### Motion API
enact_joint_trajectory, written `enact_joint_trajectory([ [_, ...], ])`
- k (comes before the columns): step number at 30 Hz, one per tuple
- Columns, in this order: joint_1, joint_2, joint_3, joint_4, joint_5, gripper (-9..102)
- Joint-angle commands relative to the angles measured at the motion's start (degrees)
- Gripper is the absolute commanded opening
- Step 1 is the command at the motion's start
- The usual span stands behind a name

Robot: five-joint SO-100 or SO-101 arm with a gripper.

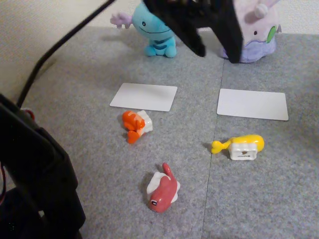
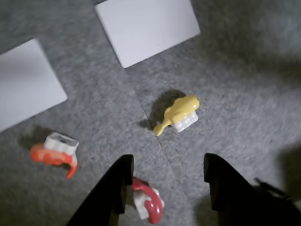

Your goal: Wooper wants to eat egg sudhi, and Goomy wants to eat shrimp sushi

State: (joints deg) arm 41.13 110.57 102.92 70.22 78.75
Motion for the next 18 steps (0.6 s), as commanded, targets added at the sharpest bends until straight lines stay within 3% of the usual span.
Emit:
enact_joint_trajectory([
  [1, 3.4, -2.6, -3.5, -1.1, 4.1, 18],
  [11, 4.3, -12.4, -3.5, -3.4, 13.0, 18],
  [18, 4.3, -17.7, -3.5, -7.6, 13.7, 18],
])
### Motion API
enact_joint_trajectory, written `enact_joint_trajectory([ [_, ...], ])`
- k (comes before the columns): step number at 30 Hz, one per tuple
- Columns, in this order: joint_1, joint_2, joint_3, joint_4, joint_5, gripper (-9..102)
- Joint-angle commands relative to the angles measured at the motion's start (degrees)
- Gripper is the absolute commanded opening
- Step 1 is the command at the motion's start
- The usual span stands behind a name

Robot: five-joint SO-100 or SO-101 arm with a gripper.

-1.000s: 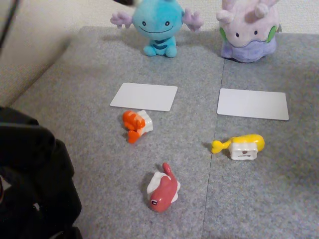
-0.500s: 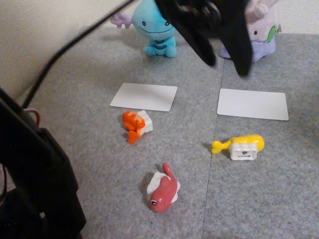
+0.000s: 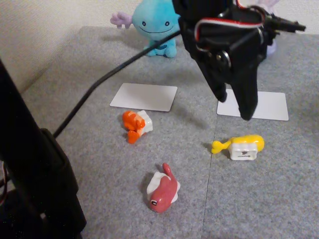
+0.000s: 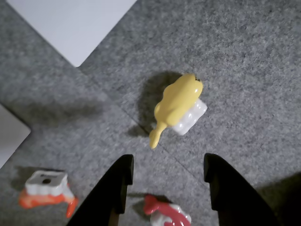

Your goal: Wooper wants to eat egg sudhi, and Goomy wants to eat shrimp sushi

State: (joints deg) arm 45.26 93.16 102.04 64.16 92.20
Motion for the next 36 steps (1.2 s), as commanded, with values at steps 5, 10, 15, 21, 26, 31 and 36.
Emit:
enact_joint_trajectory([
  [5, 0.2, -5.9, -2.6, -5.0, 0.4, 18],
  [10, 0.4, -10.5, -2.5, -9.4, 1.6, 18],
  [15, 1.6, -12.1, -2.5, -9.8, 2.5, 18],
  [21, 2.8, -11.8, -2.6, -7.5, 2.7, 18],
  [26, 2.9, -9.8, -2.4, -6.4, 3.0, 18],
  [31, 3.3, -9.9, -2.1, -7.0, 3.6, 18],
  [36, 3.3, -9.9, -2.1, -7.6, 3.6, 17],
])
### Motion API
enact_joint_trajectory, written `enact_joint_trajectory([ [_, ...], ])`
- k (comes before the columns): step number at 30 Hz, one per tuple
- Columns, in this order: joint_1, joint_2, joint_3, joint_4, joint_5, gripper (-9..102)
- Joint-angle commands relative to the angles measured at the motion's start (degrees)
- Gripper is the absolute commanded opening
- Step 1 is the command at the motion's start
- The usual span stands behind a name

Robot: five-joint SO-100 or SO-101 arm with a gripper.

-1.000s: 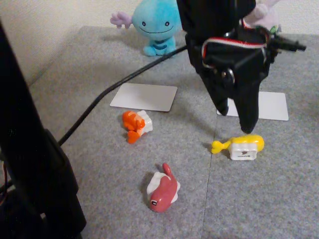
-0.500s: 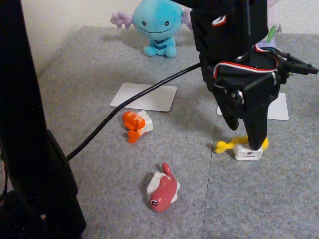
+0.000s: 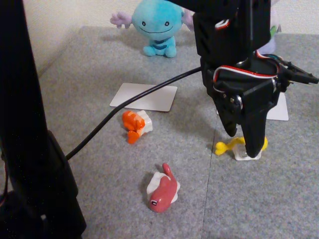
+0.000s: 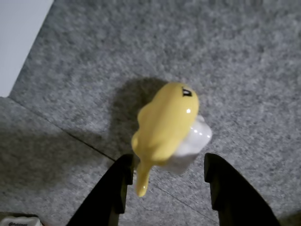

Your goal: Wooper wants to eat egg sudhi, and Goomy wants to eat shrimp sushi

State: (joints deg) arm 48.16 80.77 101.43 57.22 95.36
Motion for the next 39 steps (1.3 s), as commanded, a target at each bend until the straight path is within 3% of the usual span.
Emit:
enact_joint_trajectory([
  [1, 0.4, 2.5, -1.5, -0.9, 0.4, 17],
  [25, 0.3, -6.2, -1.8, -6.2, 0.2, 17],
  [31, 0.4, -6.2, -1.9, -6.2, 0.1, 8],
  [39, 0.4, -6.2, -2.0, -6.0, 0.1, 7],
])
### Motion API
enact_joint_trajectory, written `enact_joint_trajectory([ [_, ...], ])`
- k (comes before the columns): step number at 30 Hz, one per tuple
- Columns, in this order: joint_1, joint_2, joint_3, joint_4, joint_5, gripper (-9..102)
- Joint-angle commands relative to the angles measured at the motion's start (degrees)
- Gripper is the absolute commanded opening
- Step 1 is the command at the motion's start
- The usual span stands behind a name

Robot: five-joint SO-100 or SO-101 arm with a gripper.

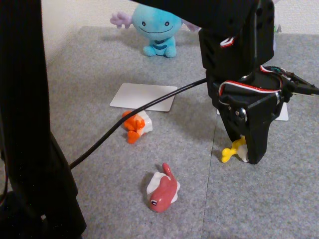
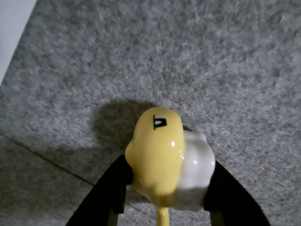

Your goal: Wooper wants to eat egg sudhi, and Goomy wants to eat shrimp sushi

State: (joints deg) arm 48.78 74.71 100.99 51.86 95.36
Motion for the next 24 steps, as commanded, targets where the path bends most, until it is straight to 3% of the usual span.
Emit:
enact_joint_trajectory([
  [1, -0.3, 0.0, -1.6, -0.5, 0.0, 7],
  [15, -2.5, 20.5, -1.6, 0.4, -0.2, 7],
  [24, -16.4, 30.2, -1.7, 2.6, 0.3, 7],
])
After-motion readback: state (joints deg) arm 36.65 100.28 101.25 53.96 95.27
